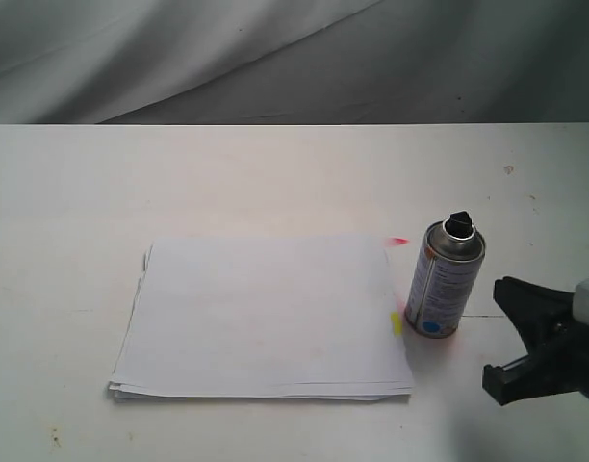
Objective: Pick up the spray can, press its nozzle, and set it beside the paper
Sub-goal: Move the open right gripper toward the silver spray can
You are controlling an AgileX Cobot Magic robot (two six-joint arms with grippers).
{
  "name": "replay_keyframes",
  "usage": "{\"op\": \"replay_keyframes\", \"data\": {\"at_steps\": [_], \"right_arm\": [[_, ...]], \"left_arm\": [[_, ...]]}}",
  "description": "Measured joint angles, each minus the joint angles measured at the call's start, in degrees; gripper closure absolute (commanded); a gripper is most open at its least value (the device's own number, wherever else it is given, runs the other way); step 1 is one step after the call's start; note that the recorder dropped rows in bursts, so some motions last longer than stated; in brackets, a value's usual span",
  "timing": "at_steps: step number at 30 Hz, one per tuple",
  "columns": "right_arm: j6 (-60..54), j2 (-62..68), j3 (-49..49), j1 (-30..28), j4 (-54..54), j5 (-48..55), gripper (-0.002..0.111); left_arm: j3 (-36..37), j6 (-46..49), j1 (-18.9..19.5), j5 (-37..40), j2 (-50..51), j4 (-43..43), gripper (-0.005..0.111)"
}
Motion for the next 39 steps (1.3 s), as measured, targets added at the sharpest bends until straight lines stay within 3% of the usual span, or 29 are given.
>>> {"op": "replay_keyframes", "data": {"at_steps": [7,15,24,27,34,39], "right_arm": [[0.0,13.1,1.4,0.0,-0.2,-13.0,0.108],[0.0,22.1,1.5,0.0,-0.2,-18.4,0.108],[0.0,22.9,1.5,0.0,0.2,-20.6,0.107],[0.0,22.9,1.5,0.0,0.4,-20.6,0.095],[0.0,22.9,1.5,0.0,0.0,-20.7,0.039],[0.0,22.9,1.5,0.0,-0.1,-21.1,0.033]], "left_arm": [[0.0,0.0,0.0,0.0,0.0,0.0,0.107],[0.0,0.0,0.0,0.0,0.0,0.0,0.107],[0.0,0.0,0.0,0.0,0.0,0.0,0.107],[0.0,0.0,0.0,0.0,0.0,0.0,0.107],[0.0,0.0,0.0,0.0,0.0,0.0,0.107],[0.0,0.0,0.0,0.0,0.0,0.0,0.107]]}}
